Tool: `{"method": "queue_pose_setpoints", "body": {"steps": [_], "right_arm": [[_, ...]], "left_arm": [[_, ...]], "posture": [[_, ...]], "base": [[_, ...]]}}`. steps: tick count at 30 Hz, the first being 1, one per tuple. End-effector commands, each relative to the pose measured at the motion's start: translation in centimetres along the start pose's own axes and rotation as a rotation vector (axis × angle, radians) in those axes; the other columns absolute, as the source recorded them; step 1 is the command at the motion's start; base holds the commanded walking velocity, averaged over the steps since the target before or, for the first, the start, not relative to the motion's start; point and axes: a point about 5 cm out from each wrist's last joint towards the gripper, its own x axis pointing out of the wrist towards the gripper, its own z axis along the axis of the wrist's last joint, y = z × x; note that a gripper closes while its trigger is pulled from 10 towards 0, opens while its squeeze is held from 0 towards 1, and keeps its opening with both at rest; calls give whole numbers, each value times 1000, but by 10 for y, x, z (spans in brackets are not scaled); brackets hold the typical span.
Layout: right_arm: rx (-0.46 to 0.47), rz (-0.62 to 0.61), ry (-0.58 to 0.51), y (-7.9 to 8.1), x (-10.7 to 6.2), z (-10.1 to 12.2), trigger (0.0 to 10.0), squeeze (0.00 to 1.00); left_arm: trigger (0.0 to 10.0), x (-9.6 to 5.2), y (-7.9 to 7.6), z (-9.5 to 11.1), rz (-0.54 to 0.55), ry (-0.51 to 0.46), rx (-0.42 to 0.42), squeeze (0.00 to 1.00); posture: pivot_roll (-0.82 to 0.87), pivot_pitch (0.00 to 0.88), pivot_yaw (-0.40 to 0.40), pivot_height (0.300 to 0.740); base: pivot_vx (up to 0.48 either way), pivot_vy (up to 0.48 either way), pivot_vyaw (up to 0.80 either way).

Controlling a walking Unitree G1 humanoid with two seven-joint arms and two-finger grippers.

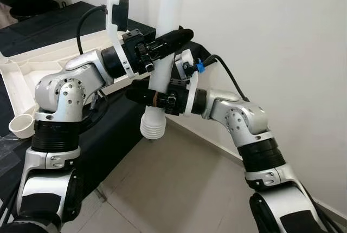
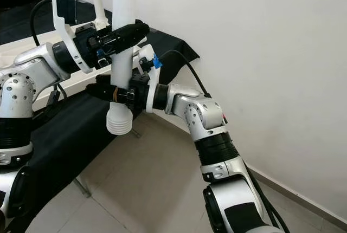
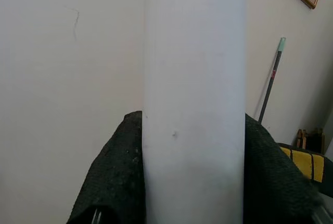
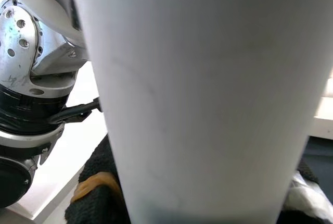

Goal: Building children table

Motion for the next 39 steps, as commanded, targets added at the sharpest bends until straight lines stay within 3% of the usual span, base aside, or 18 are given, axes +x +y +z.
{"method": "queue_pose_setpoints", "body": {"steps": [1, 7, 8, 18, 19, 24, 25, 27, 29, 36, 38, 39], "right_arm": [[14, -45, -16, -5, 0, 2, 0, 0], [18, -43, -16, -4, 0, 1, 0, 0], [22, -41, -14, -3, -1, 0, 0, 0], [23, -37, -15, -3, -2, -1, 0, 0], [21, -44, -14, -4, -3, 0, 0, 0], [12, -77, -16, -9, -7, 1, 0, 0], [11, -94, -18, -11, -9, 2, 0, 0], [-35, -230, -45, -29, -21, 11, 0, 0], [-79, -296, -52, -36, -26, 15, 0, 0], [-81, -465, -160, -55, -36, 34, 0, 0], [-85, -510, -230, -59, -38, 45, 0, 0], [-93, -502, -263, -58, -38, 51, 0, 0]], "left_arm": [[10000, 10, -11, 5, -53, 9, 33, 0], [10000, 13, -3, 6, 27, 22, 30, 0], [10000, 12, -1, 8, 41, 16, 39, 1000], [10000, 9, 5, 15, 96, -1, 85, 1000], [10000, 5, 15, 23, 169, -31, 123, 0], [10000, -11, 33, 45, 320, -106, 196, 0], [10000, -18, 39, 53, 370, -133, 216, 0], [10000, -46, 50, 77, 500, -192, 275, 0], [10000, -59, 53, 87, 559, -218, 297, 0], [10000, -86, 43, 94, 594, -233, 311, 0], [10000, -86, 33, 78, 513, -154, 283, 0], [10000, -83, 24, 60, 445, -88, 240, 0]], "posture": [[39, 162, -76, 740], [40, 163, -76, 740], [39, 161, -75, 740], [39, 164, -76, 740], [39, 164, -76, 740], [35, 163, -78, 740], [35, 163, -78, 740], [35, 166, -79, 740], [35, 166, -79, 740], [37, 165, -79, 740], [36, 163, -81, 740], [40, 160, -83, 740]], "base": [[0, 0, 0], [0, 0, 0], [0, 0, 0], [0, 0, 0], [0, 0, 0], [0, 0, 0], [0, 0, 0], [0, 0, 0], [0, 0, 0], [0, 0, 0], [0, 0, 0], [0, 0, 0]]}}
